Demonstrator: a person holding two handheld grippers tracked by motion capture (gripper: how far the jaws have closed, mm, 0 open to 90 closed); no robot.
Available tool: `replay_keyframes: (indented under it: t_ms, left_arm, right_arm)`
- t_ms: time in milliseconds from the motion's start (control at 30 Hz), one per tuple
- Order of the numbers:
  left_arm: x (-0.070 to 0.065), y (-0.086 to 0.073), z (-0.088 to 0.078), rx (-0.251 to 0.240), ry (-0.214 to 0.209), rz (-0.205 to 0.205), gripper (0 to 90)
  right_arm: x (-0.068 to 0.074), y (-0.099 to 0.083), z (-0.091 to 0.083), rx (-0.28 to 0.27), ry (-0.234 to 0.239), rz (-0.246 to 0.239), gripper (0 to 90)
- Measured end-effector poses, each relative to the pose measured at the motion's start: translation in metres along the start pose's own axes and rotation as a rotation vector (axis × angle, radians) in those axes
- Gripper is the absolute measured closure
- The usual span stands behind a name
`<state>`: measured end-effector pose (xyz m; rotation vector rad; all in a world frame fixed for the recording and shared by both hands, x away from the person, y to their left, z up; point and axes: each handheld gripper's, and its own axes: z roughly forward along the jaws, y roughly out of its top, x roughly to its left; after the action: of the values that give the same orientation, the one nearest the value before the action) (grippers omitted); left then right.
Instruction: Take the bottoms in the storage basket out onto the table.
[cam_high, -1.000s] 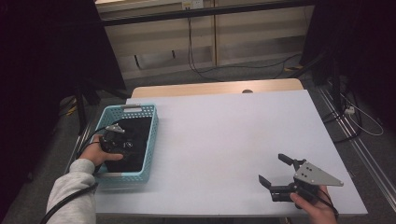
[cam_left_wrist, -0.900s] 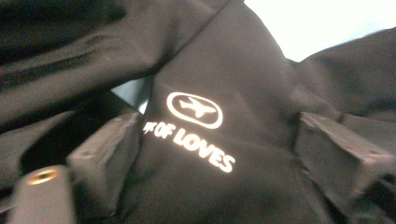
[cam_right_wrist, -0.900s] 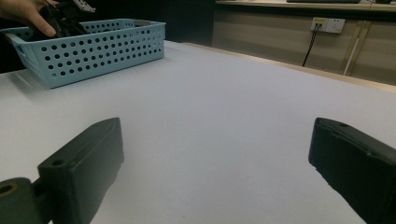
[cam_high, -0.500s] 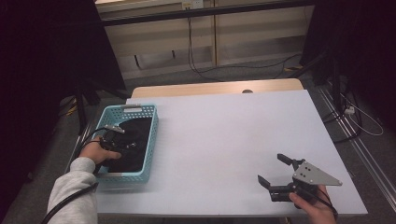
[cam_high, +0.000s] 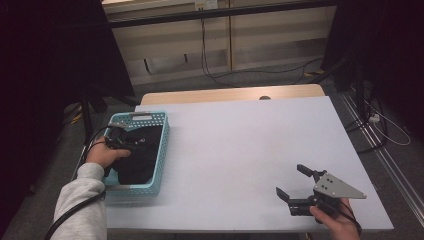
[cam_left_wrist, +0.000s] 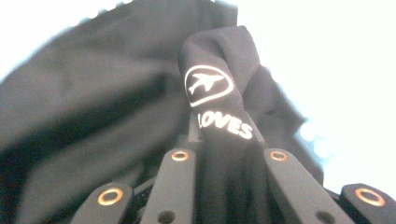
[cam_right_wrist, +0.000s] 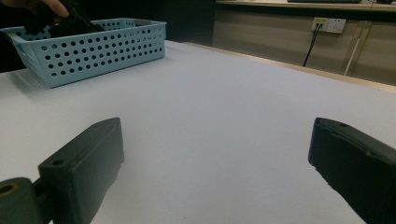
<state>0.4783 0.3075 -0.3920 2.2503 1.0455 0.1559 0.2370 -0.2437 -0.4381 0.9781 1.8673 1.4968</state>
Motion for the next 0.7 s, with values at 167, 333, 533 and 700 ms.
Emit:
replay_keyframes:
  t_ms: [167, 333, 533, 700]
  left_arm:
    - [0.004, 0.016, 0.005, -0.039, 0.086, 0.060, 81.1]
    - [0.012, 0.022, 0.014, -0.100, 0.140, 0.036, 81.1]
    - [0.020, 0.018, 0.026, -0.085, 0.187, 0.056, 70.8]
    - [0.025, 0.015, 0.031, -0.027, 0.209, 0.051, 32.7]
  right_arm:
    - [0.000, 0.000, -0.001, -0.002, -0.001, 0.003, 2.8]
    - [-0.001, -0.001, -0.001, -0.002, 0.003, 0.006, 2.8]
    - [-0.001, -0.001, -0.002, -0.002, 0.005, 0.009, 2.8]
    - [-0.001, -0.001, -0.002, -0.005, 0.006, 0.014, 2.9]
